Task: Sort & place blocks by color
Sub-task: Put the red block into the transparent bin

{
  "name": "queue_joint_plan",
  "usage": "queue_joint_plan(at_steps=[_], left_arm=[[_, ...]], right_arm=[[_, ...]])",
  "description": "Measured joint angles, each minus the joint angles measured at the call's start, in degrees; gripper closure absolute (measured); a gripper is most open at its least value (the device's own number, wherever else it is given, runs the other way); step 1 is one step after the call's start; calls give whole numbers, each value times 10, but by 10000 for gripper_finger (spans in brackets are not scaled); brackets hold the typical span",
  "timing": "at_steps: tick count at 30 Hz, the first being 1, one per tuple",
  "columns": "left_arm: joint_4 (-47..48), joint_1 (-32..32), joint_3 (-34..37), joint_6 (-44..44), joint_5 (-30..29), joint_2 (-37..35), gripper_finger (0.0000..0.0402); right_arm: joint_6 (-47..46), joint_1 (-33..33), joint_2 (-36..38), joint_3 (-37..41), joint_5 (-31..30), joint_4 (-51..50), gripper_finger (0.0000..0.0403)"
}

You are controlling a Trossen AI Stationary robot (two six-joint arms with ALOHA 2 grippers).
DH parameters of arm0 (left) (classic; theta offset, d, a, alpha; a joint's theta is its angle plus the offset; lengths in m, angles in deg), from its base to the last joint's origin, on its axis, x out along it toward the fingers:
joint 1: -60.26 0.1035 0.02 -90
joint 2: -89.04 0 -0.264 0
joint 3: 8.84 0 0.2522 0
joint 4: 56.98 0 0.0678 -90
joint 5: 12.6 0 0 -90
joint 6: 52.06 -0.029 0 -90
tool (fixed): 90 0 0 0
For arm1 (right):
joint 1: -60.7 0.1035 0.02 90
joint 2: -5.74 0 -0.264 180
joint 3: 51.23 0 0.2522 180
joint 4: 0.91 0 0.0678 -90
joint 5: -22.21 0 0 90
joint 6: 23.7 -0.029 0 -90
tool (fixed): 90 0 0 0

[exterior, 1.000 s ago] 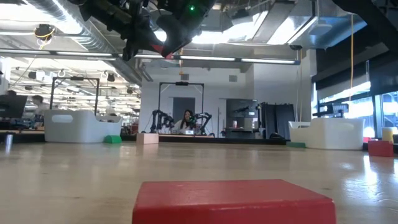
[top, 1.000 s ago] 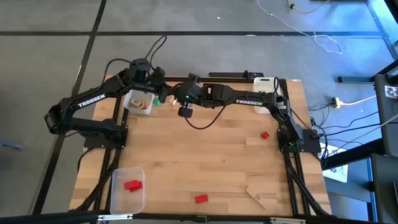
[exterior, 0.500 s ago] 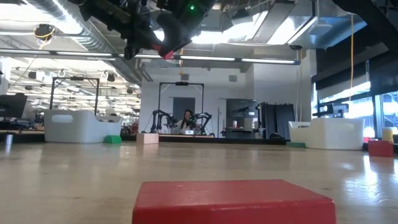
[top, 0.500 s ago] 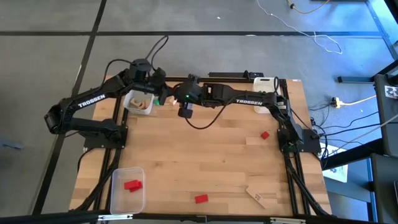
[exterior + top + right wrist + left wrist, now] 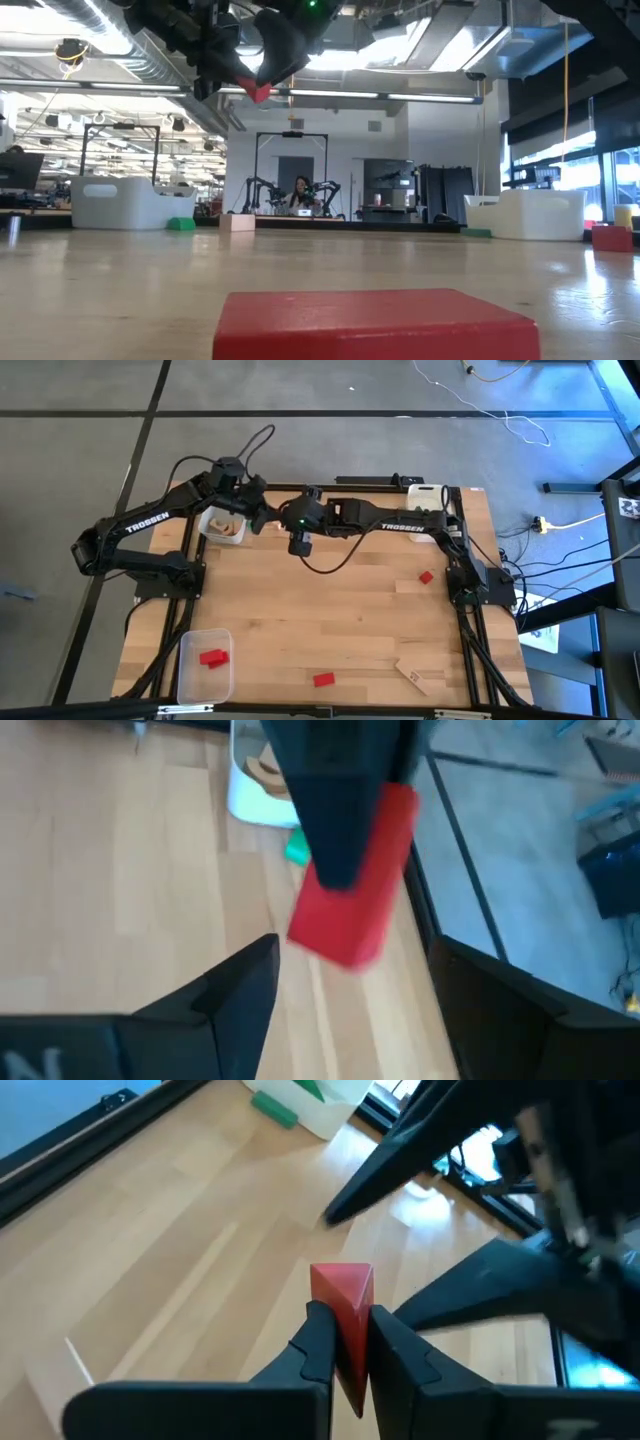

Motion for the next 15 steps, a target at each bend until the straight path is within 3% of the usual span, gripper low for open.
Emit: queue_joint_plan(at_steps=[6, 15], left_arm=[[43, 13, 0, -40, 6, -14, 376], [200, 32, 0, -134, 31, -49, 376]], right_arm=[[-55, 7, 13, 0, -3, -44, 143], [-57, 28, 36, 0, -3, -81, 143]])
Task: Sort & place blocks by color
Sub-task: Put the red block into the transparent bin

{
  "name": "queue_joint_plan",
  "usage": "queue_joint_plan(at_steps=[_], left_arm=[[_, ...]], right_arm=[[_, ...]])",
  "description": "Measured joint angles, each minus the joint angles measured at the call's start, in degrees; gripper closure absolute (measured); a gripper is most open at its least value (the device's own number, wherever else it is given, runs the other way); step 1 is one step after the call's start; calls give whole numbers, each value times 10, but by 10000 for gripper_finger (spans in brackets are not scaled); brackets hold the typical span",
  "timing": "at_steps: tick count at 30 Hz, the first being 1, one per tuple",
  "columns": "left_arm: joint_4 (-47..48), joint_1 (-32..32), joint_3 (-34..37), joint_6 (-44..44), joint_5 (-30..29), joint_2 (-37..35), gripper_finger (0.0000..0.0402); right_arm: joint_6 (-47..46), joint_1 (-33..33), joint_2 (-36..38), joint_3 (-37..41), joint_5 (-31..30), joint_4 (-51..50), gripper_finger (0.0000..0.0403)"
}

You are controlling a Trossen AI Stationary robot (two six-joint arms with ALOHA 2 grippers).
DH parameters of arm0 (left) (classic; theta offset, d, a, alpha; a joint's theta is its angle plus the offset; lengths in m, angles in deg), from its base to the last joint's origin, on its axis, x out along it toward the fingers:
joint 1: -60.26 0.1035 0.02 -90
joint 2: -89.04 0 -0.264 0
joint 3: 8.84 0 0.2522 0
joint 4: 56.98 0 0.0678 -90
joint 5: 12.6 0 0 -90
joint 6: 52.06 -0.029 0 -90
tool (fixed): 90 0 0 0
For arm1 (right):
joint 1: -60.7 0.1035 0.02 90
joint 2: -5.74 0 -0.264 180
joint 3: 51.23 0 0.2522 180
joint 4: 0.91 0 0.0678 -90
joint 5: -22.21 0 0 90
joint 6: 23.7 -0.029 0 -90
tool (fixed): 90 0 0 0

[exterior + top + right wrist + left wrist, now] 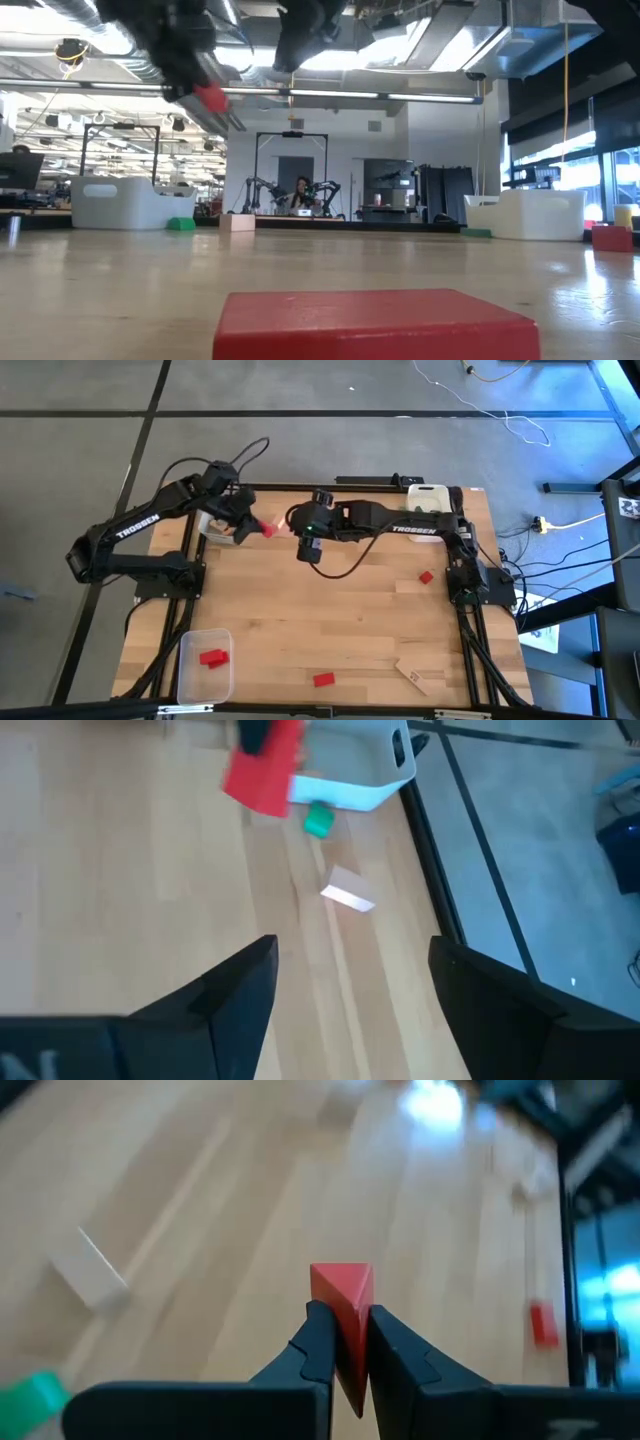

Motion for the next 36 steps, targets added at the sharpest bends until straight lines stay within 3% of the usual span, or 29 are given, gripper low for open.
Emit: queue_joint_plan(at_steps=[6, 12, 21, 31, 36], left_arm=[[191, -8, 0, -131, 28, -38, 376], [358, -56, 0, -186, 29, -79, 376], [464, -166, 0, -79, 37, -148, 375], [464, -257, 0, 53, 38, -215, 375], [456, -285, 0, 70, 38, -223, 375]], right_arm=[[-9, 4, 15, 0, 0, -7, 143], [-46, 3, 20, 0, 17, -19, 143], [-54, 3, 20, 0, 178, -26, 143], [-88, 5, 20, 0, 217, -26, 143], [-88, 5, 20, 0, 250, -25, 143]])
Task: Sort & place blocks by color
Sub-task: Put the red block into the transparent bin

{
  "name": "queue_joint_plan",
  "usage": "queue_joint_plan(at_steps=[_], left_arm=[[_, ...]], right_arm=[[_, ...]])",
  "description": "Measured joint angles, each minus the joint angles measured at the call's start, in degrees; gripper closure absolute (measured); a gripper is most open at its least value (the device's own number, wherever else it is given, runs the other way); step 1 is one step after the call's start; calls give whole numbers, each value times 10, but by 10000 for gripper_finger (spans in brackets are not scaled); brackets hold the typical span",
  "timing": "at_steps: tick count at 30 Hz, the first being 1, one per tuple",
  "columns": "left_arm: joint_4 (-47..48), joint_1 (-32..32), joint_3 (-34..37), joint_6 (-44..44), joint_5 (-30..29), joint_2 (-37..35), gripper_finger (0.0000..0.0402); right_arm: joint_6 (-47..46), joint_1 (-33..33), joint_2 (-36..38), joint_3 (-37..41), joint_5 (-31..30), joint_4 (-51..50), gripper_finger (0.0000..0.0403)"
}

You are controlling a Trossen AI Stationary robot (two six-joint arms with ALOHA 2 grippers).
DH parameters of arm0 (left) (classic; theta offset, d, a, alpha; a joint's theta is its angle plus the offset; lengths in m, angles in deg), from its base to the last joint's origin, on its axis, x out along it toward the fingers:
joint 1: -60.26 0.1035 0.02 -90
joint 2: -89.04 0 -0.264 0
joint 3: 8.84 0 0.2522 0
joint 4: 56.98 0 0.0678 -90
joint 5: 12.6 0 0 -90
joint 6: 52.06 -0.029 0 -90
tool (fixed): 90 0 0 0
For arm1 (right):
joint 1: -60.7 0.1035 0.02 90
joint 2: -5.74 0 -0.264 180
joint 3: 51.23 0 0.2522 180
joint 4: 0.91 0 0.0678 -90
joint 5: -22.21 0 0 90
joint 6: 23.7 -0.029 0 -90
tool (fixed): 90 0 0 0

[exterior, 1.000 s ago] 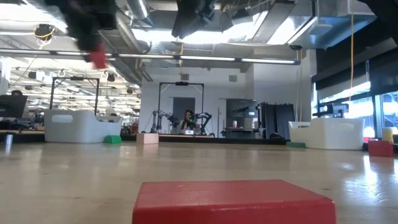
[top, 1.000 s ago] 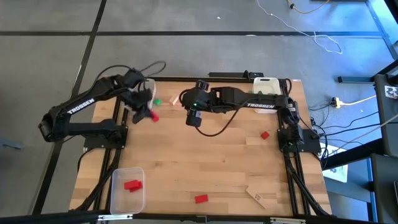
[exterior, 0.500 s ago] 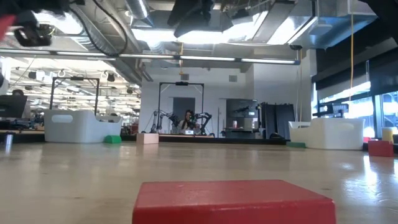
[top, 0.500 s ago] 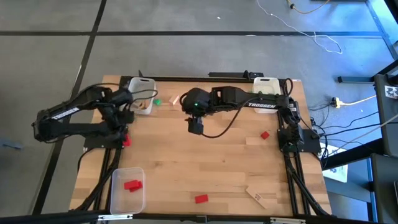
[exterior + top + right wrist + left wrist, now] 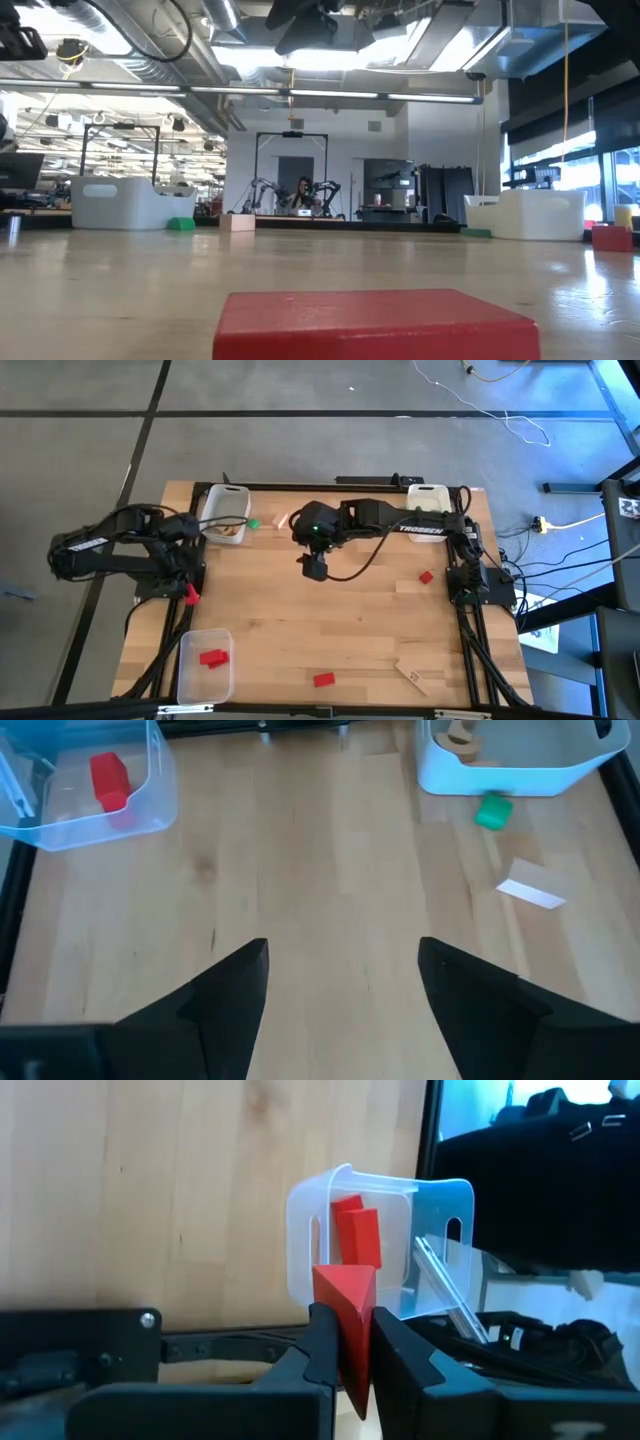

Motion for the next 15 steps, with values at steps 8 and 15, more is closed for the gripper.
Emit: queue_joint_plan(at_steps=[8, 15], left_arm=[[-75, -54, 0, 16, 0, 31, 375], [-101, -133, 0, 45, -4, 62, 375]], right_arm=[[-4, 0, 0, 0, 5, 0, 143], [0, 0, 1, 0, 14, -6, 143]])
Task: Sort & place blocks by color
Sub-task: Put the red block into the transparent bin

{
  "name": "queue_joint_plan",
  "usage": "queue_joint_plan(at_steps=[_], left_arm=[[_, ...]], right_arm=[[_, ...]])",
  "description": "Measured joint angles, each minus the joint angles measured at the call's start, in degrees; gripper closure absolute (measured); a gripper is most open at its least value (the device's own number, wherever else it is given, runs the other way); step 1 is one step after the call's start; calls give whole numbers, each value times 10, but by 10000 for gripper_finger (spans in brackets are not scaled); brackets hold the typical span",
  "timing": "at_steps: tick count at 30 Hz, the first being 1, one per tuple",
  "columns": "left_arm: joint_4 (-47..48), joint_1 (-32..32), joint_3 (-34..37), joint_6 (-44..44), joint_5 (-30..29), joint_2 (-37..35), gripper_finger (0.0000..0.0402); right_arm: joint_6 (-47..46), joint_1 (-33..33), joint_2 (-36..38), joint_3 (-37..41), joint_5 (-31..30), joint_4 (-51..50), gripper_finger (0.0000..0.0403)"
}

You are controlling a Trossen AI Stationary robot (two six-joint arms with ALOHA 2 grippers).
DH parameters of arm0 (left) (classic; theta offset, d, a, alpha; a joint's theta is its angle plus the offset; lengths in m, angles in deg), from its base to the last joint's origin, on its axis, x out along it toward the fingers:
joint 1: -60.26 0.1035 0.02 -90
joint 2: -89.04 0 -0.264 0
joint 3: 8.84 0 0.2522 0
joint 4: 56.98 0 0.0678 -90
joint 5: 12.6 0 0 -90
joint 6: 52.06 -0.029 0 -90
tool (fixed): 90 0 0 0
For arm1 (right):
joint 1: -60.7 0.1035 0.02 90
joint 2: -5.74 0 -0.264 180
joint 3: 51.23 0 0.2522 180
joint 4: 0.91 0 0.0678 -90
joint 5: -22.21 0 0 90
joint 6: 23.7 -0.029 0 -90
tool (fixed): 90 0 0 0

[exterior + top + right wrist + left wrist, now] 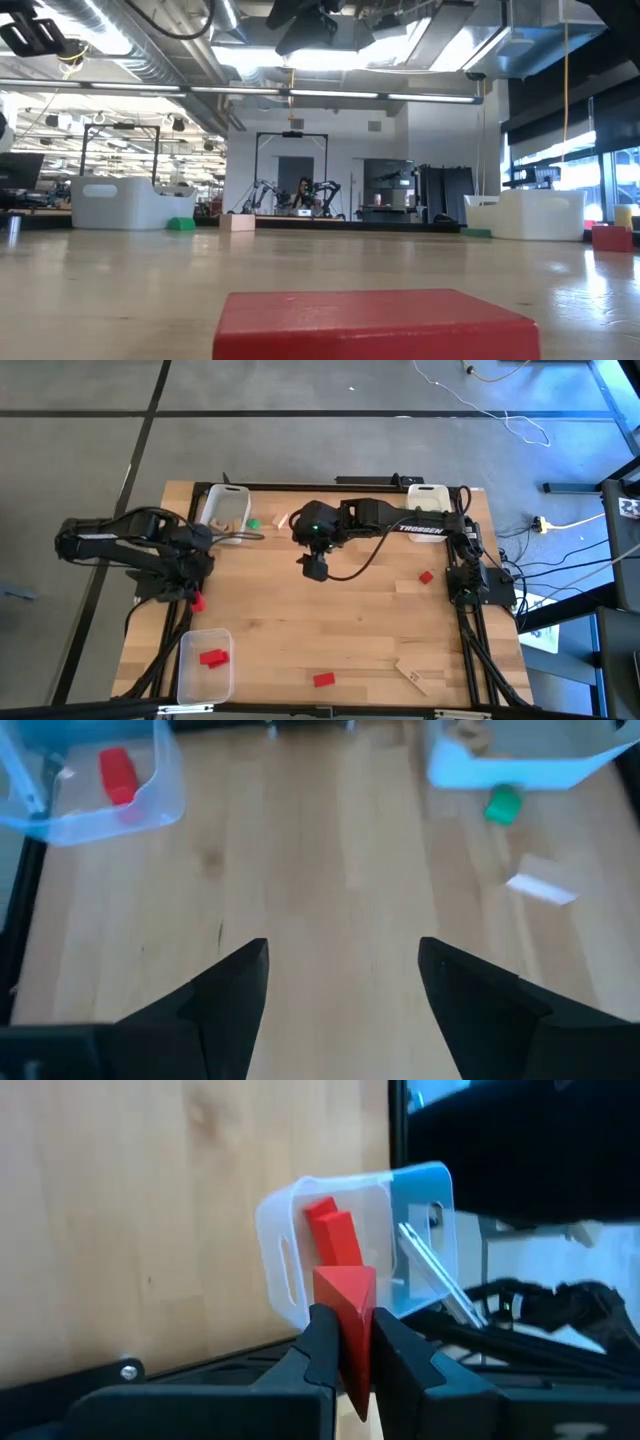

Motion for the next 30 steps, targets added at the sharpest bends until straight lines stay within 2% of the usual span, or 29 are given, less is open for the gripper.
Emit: queue_joint_plan(at_steps=[6, 11, 25, 30], left_arm=[[-11, -70, 0, 61, -18, 21, 375], [-68, -129, 0, 151, -45, 34, 375], [-207, -339, 0, 455, -148, 123, 375], [-211, -413, 0, 550, -151, 187, 375]], right_arm=[[10, 0, 24, 0, 58, -36, 143], [33, 0, 49, 0, 101, -43, 143], [75, 13, 109, 0, 162, -76, 143], [80, 19, 113, 0, 161, -75, 143]])
